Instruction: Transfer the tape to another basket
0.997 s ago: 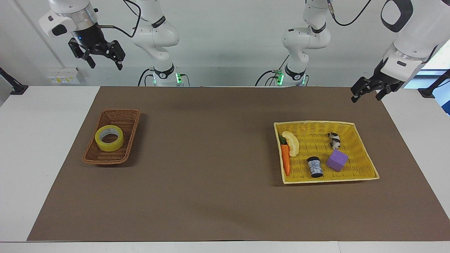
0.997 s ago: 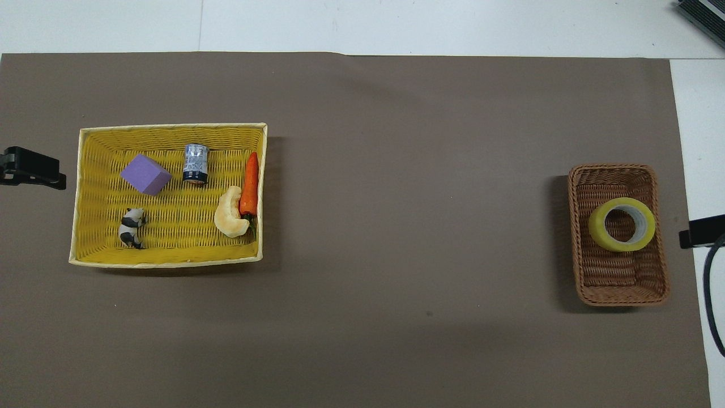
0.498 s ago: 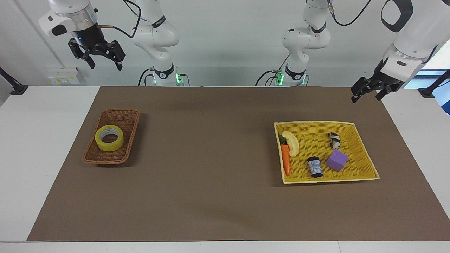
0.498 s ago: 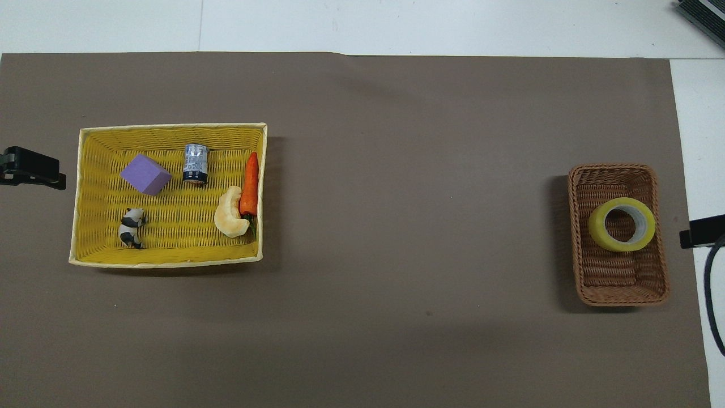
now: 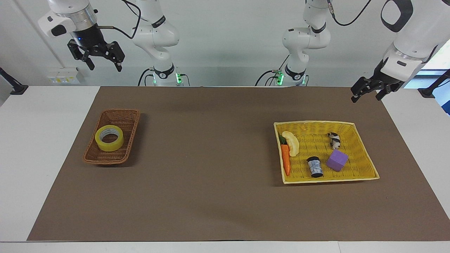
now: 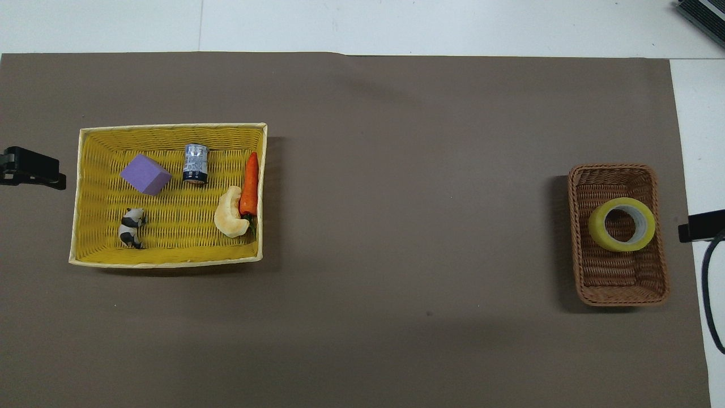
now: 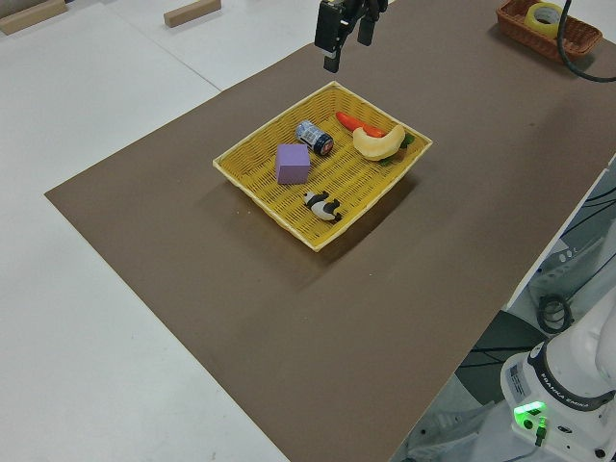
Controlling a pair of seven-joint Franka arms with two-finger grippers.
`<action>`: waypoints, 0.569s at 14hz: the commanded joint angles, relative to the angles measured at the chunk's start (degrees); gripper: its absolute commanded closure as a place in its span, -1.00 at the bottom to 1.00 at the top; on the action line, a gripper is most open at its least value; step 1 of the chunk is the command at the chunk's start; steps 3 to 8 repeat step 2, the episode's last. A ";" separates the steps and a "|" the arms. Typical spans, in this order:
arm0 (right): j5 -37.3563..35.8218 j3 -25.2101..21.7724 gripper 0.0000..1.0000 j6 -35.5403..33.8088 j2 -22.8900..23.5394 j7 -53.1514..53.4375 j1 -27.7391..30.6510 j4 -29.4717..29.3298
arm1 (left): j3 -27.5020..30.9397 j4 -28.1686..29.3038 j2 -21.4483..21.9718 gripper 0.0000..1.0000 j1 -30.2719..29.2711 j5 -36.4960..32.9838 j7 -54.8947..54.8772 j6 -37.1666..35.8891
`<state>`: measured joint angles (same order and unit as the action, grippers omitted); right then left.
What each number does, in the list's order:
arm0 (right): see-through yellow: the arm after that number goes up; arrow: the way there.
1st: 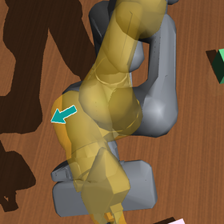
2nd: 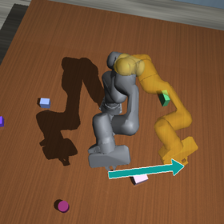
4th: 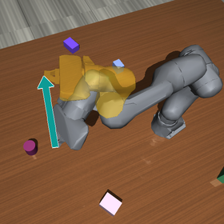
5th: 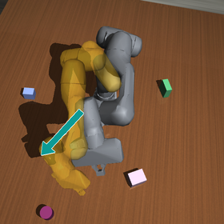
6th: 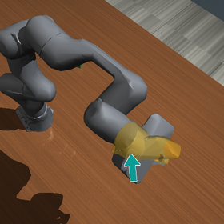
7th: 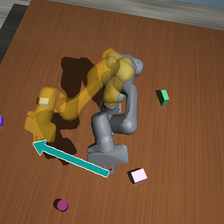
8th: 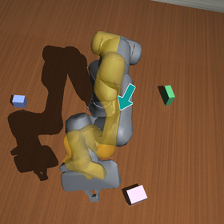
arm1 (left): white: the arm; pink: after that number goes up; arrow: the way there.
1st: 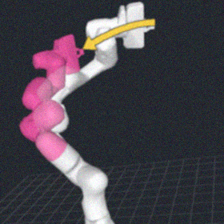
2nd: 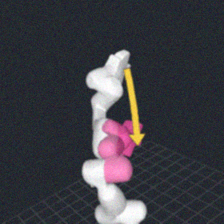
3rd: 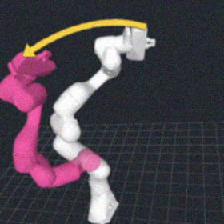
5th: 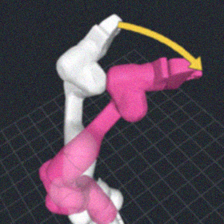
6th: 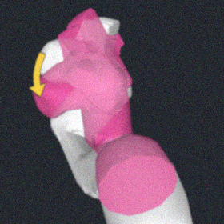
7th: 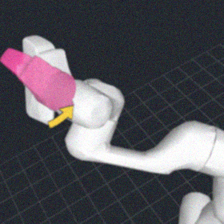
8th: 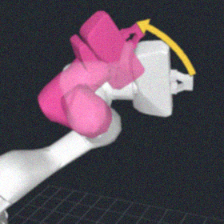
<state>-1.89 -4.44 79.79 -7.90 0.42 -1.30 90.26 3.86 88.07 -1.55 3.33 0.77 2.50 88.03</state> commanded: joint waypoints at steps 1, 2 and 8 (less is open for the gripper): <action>0.39 0.31 -1.00 1.51 -1.24 -1.57 0.33 2.03 | 0.10 0.62 0.94 -1.00 -0.08 0.64 -0.04 -0.22; 0.39 0.31 -1.00 1.51 -1.24 -1.57 0.33 2.03 | 0.10 0.62 0.94 -1.00 -0.17 0.64 -0.04 -0.22; 0.39 0.31 -1.00 1.51 -1.24 -1.57 0.33 2.03 | 0.10 0.62 0.94 -1.00 -0.17 0.64 -0.04 -0.22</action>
